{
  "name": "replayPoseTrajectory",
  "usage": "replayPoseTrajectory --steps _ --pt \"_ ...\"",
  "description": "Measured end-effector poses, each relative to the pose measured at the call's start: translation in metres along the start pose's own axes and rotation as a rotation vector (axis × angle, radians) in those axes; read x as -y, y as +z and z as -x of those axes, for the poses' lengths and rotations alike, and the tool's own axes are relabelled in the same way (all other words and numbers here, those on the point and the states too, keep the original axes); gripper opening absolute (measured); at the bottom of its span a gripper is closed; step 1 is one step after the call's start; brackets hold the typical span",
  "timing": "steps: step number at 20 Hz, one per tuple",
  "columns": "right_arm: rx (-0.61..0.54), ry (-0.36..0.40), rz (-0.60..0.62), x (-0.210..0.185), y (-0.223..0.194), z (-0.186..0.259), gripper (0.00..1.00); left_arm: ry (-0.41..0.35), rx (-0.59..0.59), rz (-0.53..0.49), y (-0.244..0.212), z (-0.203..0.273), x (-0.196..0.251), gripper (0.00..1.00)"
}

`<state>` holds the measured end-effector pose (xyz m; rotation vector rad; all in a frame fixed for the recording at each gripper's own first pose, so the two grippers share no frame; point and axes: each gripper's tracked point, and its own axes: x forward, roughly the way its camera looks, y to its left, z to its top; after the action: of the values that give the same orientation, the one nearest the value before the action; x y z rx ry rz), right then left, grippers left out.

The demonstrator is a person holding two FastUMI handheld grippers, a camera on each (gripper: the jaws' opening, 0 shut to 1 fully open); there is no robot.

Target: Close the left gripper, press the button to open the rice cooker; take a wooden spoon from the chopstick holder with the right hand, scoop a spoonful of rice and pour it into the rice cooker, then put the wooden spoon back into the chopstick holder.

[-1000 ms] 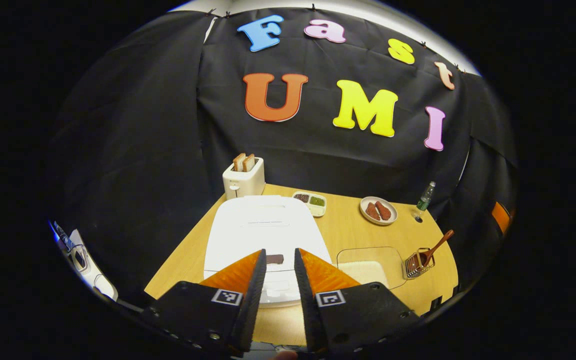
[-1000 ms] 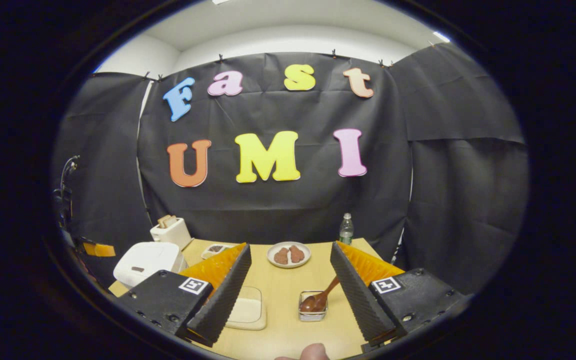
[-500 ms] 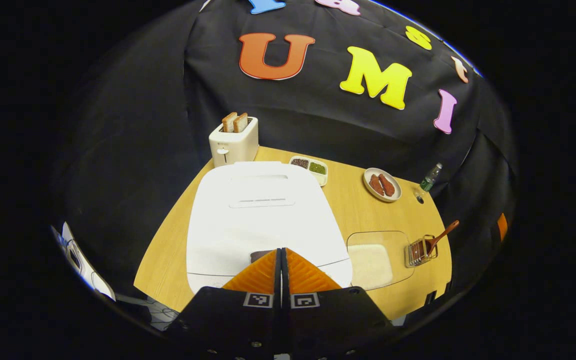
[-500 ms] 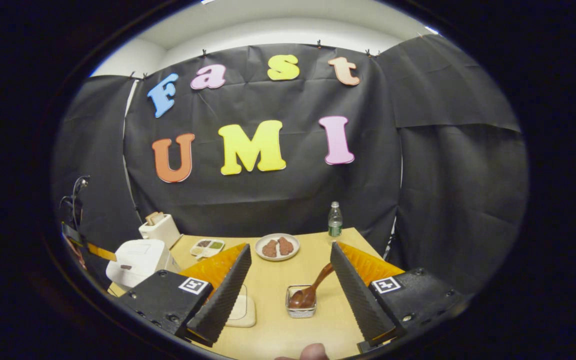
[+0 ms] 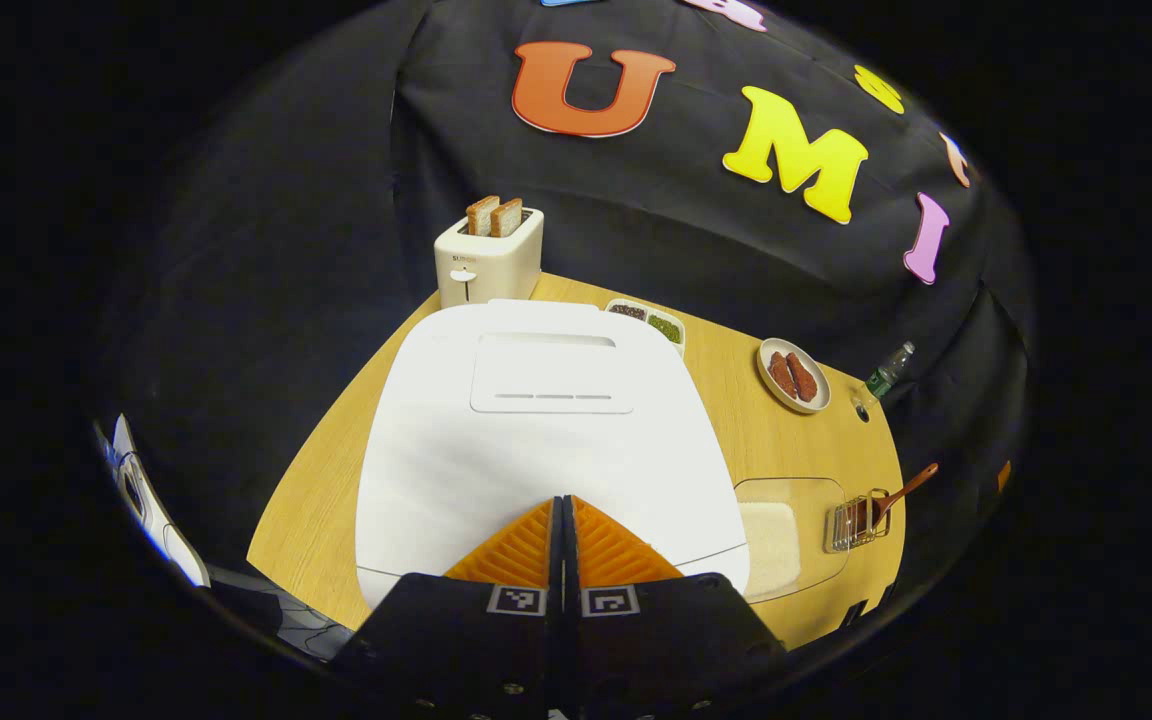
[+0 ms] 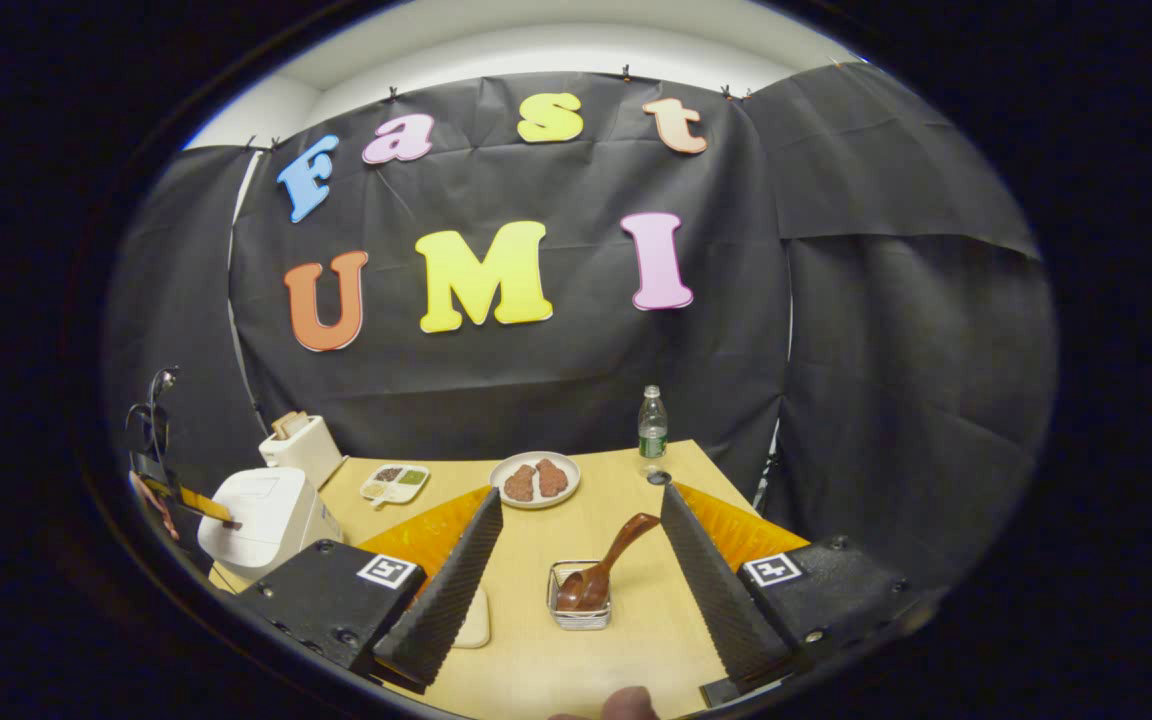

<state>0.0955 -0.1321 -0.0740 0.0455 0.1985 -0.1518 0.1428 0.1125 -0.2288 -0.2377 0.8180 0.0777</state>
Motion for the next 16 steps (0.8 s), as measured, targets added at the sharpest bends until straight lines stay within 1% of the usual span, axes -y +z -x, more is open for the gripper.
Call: replayPoseTrajectory --steps 1,2,3,6,9,13,16 --pt "0.0 0.003 0.002 -0.002 0.0 -0.002 1.0 0.006 -0.017 0.002 -0.006 0.0 0.0 0.0" --pt "-0.001 0.008 0.003 -0.005 -0.001 -0.003 1.0 0.011 -0.009 -0.007 -0.008 -0.002 0.001 0.0" --pt "-0.005 0.013 0.0 -0.008 -0.002 -0.005 1.0 0.023 -0.034 -0.008 -0.017 -0.002 0.0 0.0" --pt "-0.016 0.032 -0.004 -0.018 -0.005 -0.007 1.0 0.039 -0.028 -0.019 -0.014 -0.002 0.0 0.0" --pt "-0.001 0.045 -0.001 -0.024 0.005 -0.005 1.0 0.024 0.011 -0.028 -0.006 0.003 0.0 0.0" --pt "0.046 0.04 0.015 -0.021 0.023 -0.001 1.0 0.011 0.165 -0.015 0.038 0.028 0.006 0.01" --pt "0.067 0.027 0.008 -0.016 0.027 0.006 1.0 0.01 0.335 -0.054 0.091 0.059 0.013 0.01"
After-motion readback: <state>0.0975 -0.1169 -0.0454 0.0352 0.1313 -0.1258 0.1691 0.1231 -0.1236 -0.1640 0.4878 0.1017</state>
